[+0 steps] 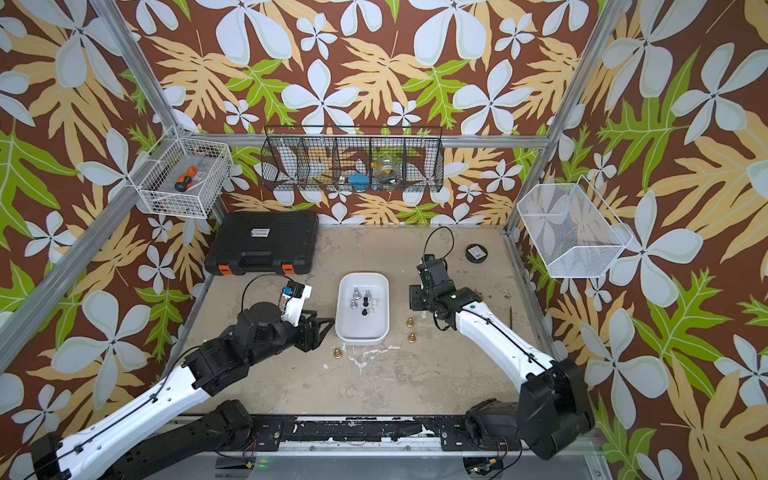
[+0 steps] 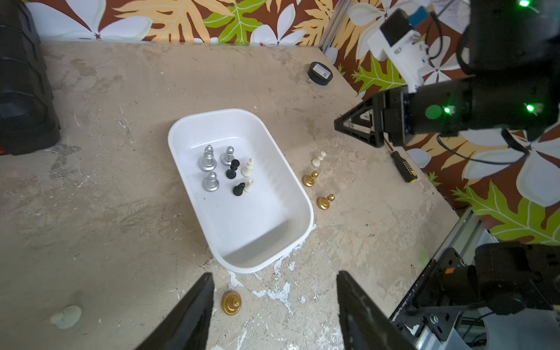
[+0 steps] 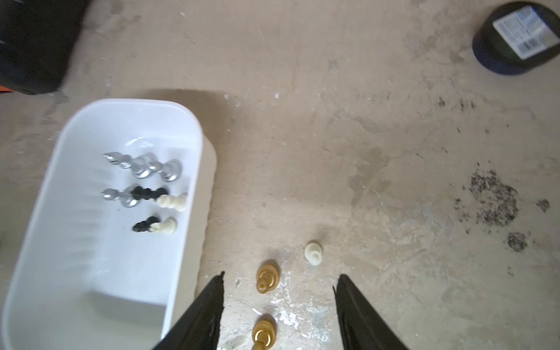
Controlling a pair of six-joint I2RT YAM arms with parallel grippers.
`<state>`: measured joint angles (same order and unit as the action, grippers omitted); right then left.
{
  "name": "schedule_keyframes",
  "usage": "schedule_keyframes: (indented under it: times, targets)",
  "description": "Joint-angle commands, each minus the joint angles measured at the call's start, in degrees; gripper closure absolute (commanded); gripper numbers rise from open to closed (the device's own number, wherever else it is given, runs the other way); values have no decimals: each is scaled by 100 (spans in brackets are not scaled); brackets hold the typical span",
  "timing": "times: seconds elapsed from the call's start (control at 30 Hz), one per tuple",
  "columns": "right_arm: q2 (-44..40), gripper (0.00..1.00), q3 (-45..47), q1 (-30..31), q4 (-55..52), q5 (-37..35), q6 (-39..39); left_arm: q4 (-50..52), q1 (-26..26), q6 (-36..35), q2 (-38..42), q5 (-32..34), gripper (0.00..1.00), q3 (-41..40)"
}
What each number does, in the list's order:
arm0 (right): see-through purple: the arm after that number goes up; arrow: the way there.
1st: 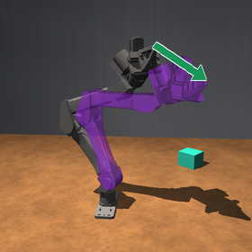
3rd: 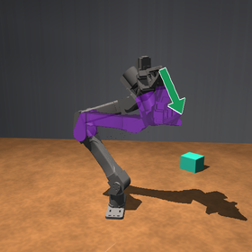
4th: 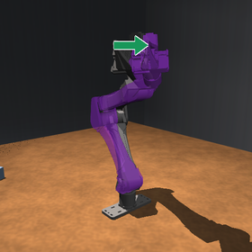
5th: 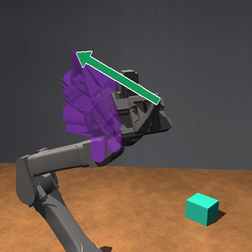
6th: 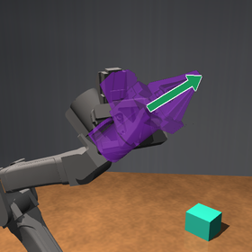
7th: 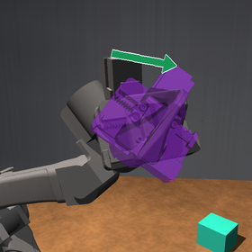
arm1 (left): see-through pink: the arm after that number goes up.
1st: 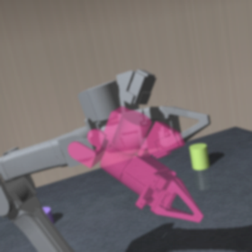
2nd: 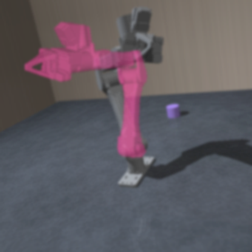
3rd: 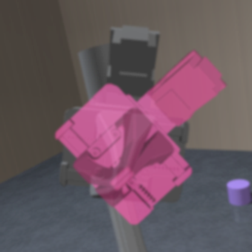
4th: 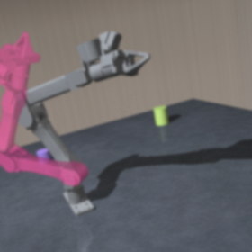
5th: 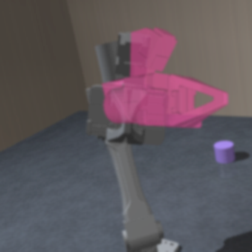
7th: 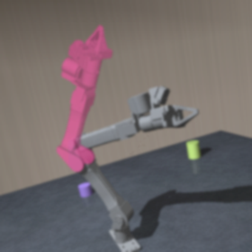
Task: Put the chess pieces into the storage box
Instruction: Pick up the chess piece at the center of the board.
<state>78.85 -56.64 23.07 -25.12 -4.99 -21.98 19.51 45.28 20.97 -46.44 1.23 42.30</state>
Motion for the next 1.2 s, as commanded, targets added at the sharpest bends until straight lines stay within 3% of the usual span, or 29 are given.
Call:
schedule_keyframes:
  times: [0.0, 0.57, 0.97, 1.17]
  targets:
    - [409, 40, -147, -204, -230, -108, 91, 108, -10, -296, 38, -552, 35, -90]
    - [1749, 49, -207, -297, 102, 52, 184, -307, -11, -454, -84, -733, 35, -337]
    - [1862, 64, -106, -298, 297, 79, 150, -342, -10, -542, -349, -721, 35, -310]
    - [1897, 66, -71, -297, 402, 18, 159, -333, -10, -537, -342, -686, 35, -308]
